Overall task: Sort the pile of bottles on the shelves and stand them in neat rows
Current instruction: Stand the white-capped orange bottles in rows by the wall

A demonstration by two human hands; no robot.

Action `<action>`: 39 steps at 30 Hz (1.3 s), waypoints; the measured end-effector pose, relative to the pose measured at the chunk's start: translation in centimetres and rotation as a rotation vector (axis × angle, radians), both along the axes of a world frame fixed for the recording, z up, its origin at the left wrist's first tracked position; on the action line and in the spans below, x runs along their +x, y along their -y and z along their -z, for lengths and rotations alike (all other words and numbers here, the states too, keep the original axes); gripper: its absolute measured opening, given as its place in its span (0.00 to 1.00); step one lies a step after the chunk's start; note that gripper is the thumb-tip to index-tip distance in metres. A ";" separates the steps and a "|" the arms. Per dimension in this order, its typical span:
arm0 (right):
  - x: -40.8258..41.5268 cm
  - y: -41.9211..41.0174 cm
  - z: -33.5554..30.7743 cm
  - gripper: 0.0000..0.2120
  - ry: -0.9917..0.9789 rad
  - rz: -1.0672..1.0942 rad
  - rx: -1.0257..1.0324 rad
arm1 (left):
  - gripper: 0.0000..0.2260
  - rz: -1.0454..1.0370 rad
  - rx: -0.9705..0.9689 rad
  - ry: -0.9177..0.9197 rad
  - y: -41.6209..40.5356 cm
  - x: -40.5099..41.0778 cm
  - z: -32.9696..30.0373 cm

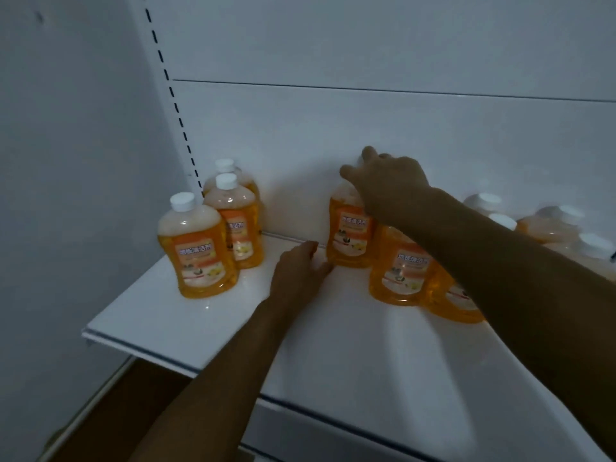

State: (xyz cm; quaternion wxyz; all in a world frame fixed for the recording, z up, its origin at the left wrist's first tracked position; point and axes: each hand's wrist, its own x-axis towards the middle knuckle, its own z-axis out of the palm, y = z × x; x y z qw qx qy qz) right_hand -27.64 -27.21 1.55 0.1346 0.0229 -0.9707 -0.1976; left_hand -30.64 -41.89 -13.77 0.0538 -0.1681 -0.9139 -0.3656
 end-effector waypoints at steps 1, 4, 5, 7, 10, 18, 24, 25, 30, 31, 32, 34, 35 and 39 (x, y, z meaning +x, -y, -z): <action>0.2 0.3 0.0 0.29 -0.034 0.002 0.095 | 0.23 -0.016 0.012 -0.016 0.9 0.5 -0.1; 0.4 2.1 0.5 0.32 -0.097 -0.091 0.179 | 0.18 -0.088 0.086 -0.131 4.5 2.4 -0.4; 0.4 3.0 0.9 0.33 -0.102 -0.139 0.162 | 0.14 -0.111 0.103 -0.170 5.8 3.0 -0.5; 0.1 5.5 1.5 0.36 -0.083 -0.250 0.090 | 0.11 -0.169 0.144 -0.232 8.7 4.3 -0.5; -0.2 9.4 2.1 0.35 -0.039 -0.413 -0.207 | 0.12 -0.329 0.229 -0.301 12.6 5.8 -0.7; -1.0 16.6 3.6 0.37 0.092 -0.582 -0.667 | 0.30 -0.455 0.369 -0.020 17.2 4.6 -1.0; -1.2 16.7 3.8 0.36 0.058 -0.537 -0.671 | 0.24 -0.342 0.329 -0.070 17.0 3.8 -0.7; -1.0 16.3 3.7 0.35 0.062 -0.530 -0.705 | 0.24 -0.336 0.317 -0.083 16.8 3.8 -0.7; 1.1 13.1 2.7 0.35 0.048 -0.428 -0.662 | 0.22 -0.257 0.246 -0.092 14.2 3.8 -0.7; 1.6 12.1 2.5 0.35 0.034 -0.399 -0.638 | 0.21 -0.232 0.227 -0.087 13.4 3.7 -0.7; 2.0 11.2 2.3 0.35 0.024 -0.371 -0.621 | 0.21 -0.210 0.215 -0.082 12.3 3.6 -0.7; 2.9 9.2 1.7 0.34 -0.006 -0.330 -0.591 | 0.19 -0.156 0.233 -0.085 10.0 3.5 -0.9; 3.2 8.2 1.4 0.33 -0.022 -0.312 -0.580 | 0.19 -0.119 0.252 -0.099 8.8 3.5 -1.0; 4.2 4.6 0.4 0.32 -0.050 -0.225 -0.553 | 0.19 0.006 0.244 -0.122 4.7 3.2 -1.8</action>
